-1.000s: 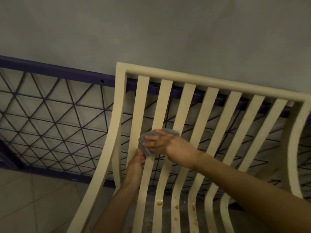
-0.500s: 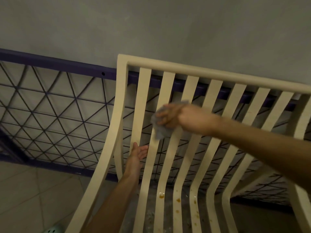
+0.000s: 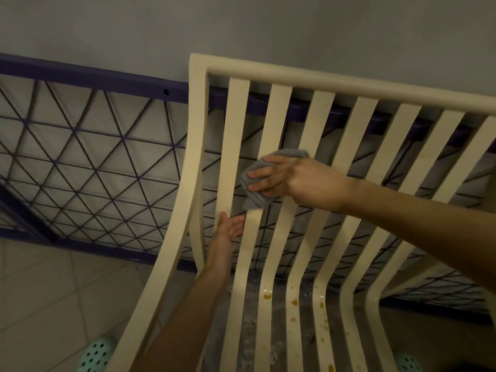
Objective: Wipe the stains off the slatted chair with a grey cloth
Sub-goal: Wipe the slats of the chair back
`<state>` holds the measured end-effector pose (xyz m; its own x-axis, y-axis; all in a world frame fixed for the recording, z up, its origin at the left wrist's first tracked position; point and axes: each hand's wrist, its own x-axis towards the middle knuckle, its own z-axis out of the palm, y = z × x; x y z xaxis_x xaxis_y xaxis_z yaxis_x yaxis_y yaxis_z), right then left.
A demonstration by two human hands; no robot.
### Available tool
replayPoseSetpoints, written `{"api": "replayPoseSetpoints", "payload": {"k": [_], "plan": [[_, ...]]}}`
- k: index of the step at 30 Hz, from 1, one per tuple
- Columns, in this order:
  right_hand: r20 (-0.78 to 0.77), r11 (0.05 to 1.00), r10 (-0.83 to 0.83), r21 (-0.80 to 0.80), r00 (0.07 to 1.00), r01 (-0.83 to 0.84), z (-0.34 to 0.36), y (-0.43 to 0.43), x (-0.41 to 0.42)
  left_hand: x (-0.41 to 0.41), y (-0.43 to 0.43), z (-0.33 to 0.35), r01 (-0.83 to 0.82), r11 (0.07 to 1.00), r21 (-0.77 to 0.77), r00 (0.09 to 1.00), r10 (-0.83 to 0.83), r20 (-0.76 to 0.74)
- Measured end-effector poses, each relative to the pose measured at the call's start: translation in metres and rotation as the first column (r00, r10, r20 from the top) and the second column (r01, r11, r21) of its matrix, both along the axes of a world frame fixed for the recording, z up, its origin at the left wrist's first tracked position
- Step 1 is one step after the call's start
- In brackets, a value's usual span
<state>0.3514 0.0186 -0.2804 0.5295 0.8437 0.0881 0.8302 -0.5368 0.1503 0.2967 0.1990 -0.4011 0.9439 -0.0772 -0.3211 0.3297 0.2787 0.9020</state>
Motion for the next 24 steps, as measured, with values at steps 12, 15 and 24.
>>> {"api": "replayPoseSetpoints", "payload": {"k": [12, 15, 24], "plan": [[-0.167, 0.989, -0.099, -0.127, 0.981, 0.078, -0.079, 0.028, -0.029, -0.007, 0.007, -0.007, 0.022, 0.994, -0.109, 0.997, -0.03, -0.069], [-0.234, 0.995, -0.04, -0.093, 0.971, 0.019, -0.09, 0.031, -0.026, -0.005, 0.016, -0.014, 0.016, 0.989, -0.146, 0.995, -0.03, -0.092], [-0.293, 0.994, -0.079, 0.044, 0.953, 0.096, -0.074, 0.047, -0.054, -0.025, 0.019, -0.029, -0.089, 0.99, -0.107, 0.977, 0.066, -0.201]]}}
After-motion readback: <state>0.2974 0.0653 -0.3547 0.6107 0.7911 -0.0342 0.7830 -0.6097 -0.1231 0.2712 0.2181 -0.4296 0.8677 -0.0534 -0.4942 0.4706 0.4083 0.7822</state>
